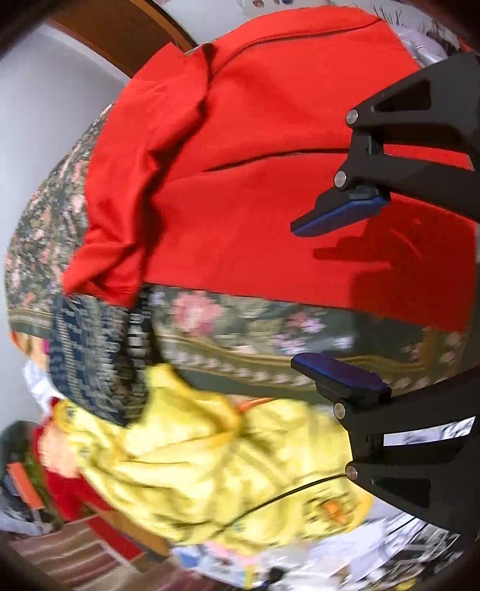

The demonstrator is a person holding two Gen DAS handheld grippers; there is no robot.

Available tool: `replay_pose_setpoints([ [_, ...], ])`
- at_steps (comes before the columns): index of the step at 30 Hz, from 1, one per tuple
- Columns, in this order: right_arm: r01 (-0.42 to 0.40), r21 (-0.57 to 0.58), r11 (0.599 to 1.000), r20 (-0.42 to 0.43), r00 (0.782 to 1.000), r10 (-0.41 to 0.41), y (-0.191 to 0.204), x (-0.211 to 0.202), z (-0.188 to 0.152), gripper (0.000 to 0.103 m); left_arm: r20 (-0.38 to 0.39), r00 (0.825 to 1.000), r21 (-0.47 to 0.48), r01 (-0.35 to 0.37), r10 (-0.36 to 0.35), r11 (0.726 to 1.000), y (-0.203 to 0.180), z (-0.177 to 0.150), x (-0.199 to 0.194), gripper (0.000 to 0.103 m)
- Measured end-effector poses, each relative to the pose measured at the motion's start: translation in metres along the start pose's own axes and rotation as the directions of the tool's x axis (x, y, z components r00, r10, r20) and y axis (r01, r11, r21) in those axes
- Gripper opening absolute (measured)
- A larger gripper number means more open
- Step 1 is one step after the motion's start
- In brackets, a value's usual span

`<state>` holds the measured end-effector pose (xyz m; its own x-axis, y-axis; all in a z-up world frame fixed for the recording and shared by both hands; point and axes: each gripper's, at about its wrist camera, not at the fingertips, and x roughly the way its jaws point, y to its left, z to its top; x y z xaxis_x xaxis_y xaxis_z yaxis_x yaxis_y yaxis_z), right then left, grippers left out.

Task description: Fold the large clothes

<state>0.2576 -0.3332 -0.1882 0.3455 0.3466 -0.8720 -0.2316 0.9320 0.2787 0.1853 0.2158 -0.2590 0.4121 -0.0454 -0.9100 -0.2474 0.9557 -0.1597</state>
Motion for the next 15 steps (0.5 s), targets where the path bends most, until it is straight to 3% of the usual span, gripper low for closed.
replay_pose_setpoints([
  [4, -0.052, 0.065, 0.996, -0.035, 0.998, 0.055, -0.006, 0.011, -0.017, 0.088, -0.053, 0.997, -0.073, 0.054, -0.058, 0.996, 0.009, -0.026, 0.009, 0.064],
  [9, -0.088, 0.119, 0.989, -0.015, 0.996, 0.091, -0.005, 0.019, -0.033, 0.087, -0.085, 0.975, -0.201, 0.184, -0.205, 0.962, 0.023, -0.058, 0.022, 0.065],
  [12, -0.11, 0.121, 0.987, 0.0, 0.994, 0.111, -0.003, 0.017, -0.035, 0.074, -0.048, 0.968, -0.179, 0.232, -0.244, 0.956, 0.015, -0.066, 0.015, 0.064],
  [14, -0.136, 0.114, 0.984, 0.009, 0.991, 0.136, -0.002, 0.015, -0.035, 0.063, -0.023, 0.965, -0.131, 0.255, -0.26, 0.958, 0.004, -0.07, 0.01, 0.05],
  [15, -0.143, 0.104, 0.984, 0.01, 0.99, 0.143, -0.001, 0.014, -0.035, 0.054, -0.019, 0.966, -0.105, 0.255, -0.258, 0.961, -0.003, -0.07, 0.009, 0.037],
])
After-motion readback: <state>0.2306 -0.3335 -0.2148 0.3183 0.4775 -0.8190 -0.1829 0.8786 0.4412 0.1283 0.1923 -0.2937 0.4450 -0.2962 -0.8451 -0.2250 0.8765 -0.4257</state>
